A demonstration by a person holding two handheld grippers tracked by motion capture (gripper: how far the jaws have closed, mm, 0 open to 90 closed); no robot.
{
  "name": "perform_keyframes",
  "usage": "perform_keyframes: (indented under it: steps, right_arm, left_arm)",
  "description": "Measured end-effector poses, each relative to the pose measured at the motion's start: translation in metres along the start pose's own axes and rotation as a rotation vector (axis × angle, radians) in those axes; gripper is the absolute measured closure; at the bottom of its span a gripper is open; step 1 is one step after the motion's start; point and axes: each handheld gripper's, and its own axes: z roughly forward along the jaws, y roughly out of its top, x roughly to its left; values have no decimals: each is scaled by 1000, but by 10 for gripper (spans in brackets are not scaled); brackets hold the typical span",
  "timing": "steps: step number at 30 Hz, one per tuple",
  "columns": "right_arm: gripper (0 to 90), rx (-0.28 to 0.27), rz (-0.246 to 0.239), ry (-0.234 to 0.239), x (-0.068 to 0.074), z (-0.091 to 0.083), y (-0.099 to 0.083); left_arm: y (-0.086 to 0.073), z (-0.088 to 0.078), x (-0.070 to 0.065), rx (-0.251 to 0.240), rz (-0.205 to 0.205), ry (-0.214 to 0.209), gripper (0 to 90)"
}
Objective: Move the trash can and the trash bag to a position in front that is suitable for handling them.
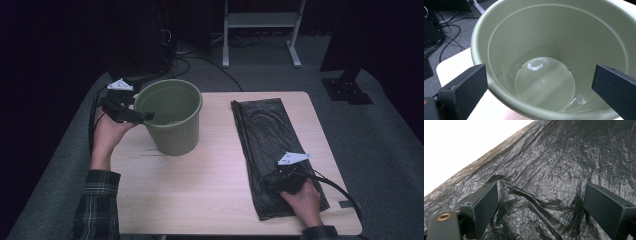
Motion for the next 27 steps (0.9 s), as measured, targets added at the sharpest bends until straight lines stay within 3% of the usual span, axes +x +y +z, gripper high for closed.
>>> perform_keyframes:
  steps: [7, 16, 27]
  right_arm:
    - [110, 1, -2, 1, 0, 0, 0]
    - [110, 0, -1, 2, 0, 0, 0]
    - [110, 0, -2, 1, 0, 0, 0]
  left_arm:
    - [-9, 7, 8, 10, -29, -4, 0]
    - [-11, 6, 5, 2, -47, -1, 0]
    - [-12, 6, -3, -30, -56, -60, 0]
